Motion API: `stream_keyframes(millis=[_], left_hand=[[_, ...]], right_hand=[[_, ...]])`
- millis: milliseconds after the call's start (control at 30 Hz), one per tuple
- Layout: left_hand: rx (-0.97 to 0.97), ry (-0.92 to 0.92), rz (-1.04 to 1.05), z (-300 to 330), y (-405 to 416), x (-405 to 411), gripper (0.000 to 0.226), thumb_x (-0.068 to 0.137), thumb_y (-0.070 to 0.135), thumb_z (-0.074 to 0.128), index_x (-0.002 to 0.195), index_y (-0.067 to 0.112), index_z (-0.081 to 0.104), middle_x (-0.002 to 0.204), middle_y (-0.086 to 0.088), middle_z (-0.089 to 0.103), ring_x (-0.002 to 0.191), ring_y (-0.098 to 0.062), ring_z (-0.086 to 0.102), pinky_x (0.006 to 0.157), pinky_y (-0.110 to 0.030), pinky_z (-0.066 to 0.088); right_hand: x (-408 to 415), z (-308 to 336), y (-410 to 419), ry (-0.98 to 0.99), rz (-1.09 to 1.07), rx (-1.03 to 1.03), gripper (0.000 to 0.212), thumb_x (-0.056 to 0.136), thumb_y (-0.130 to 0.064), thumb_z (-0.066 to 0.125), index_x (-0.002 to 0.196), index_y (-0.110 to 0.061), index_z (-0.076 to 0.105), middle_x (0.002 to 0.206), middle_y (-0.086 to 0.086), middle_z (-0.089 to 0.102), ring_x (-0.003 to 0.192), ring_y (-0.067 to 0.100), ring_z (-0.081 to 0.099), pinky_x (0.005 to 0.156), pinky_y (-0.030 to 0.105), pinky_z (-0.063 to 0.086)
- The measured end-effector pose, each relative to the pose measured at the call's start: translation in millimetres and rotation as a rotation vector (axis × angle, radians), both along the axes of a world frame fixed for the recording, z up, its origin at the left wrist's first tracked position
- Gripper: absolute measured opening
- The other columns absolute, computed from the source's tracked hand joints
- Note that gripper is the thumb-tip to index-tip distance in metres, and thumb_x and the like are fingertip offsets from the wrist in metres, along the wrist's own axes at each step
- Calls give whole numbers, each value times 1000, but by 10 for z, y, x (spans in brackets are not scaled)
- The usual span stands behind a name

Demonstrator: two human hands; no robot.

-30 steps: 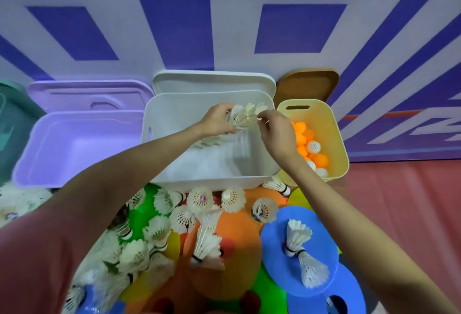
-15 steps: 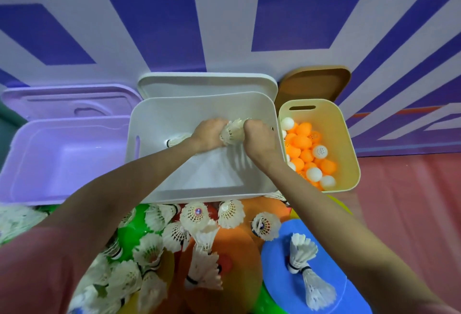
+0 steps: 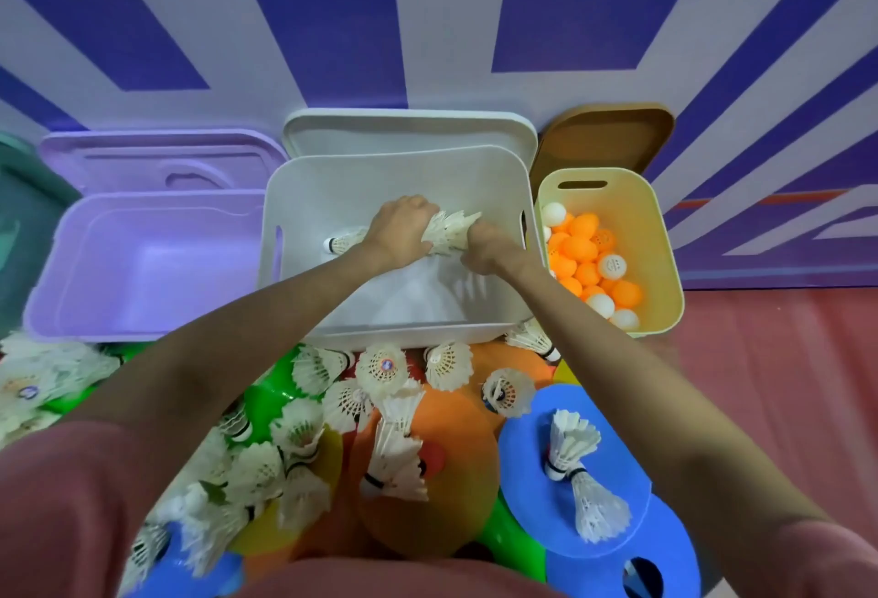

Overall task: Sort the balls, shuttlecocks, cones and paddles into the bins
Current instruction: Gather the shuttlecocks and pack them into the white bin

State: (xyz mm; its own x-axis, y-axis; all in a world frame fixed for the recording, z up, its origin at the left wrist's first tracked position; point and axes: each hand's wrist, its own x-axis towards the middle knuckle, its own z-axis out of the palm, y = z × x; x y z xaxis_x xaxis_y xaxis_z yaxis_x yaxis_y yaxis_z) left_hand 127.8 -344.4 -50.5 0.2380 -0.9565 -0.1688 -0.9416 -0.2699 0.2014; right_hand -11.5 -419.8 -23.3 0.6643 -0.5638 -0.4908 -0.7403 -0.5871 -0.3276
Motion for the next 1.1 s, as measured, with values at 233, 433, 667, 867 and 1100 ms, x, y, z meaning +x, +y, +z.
stream_keyframes(millis=[233, 433, 667, 867, 1100], left_hand=[[-441, 255, 136, 631, 770, -428, 32, 84, 18, 64, 115, 12, 61, 109, -2, 65, 98, -17, 59, 85, -29, 46], [-656, 303, 142, 668, 1630, -863, 19, 88, 11, 62, 107, 10, 64, 91, 1, 65, 78, -9, 57, 71, -20, 47], [-481, 215, 24, 352, 2195, -832, 23, 85, -6, 59, 104, 5, 64, 101, -6, 63, 91, -16, 56, 81, -24, 45], [-280, 76, -7, 192, 2329, -791, 35, 79, -3, 67, 113, 5, 64, 108, -10, 61, 101, -27, 56, 83, -36, 47], [-134, -157, -143, 142, 2313, -802, 37, 47, -4, 88, 80, 6, 73, 99, -13, 66, 84, -27, 65, 60, -31, 56]], right_hand=[[-487, 406, 544, -603, 79, -101, 45, 88, -6, 56, 130, 0, 42, 119, 20, 51, 108, 32, 53, 89, 38, 45], [-1163, 488, 1172, -924, 20, -210, 29, 91, -8, 50, 119, -5, 53, 103, 7, 56, 88, 12, 54, 73, 22, 43], [-1740, -59, 1540, -620, -57, -227, 31, 85, -15, 60, 114, -5, 56, 107, 12, 55, 96, 28, 54, 77, 33, 44], [-1847, -333, 1629, -361, -35, -323, 25, 70, -8, 75, 91, 0, 65, 92, 17, 57, 85, 37, 54, 71, 39, 46], [-1795, -424, 1663, -216, -6, -438, 14, 61, 11, 73, 68, -2, 72, 82, 14, 64, 76, 35, 56, 62, 37, 47]])
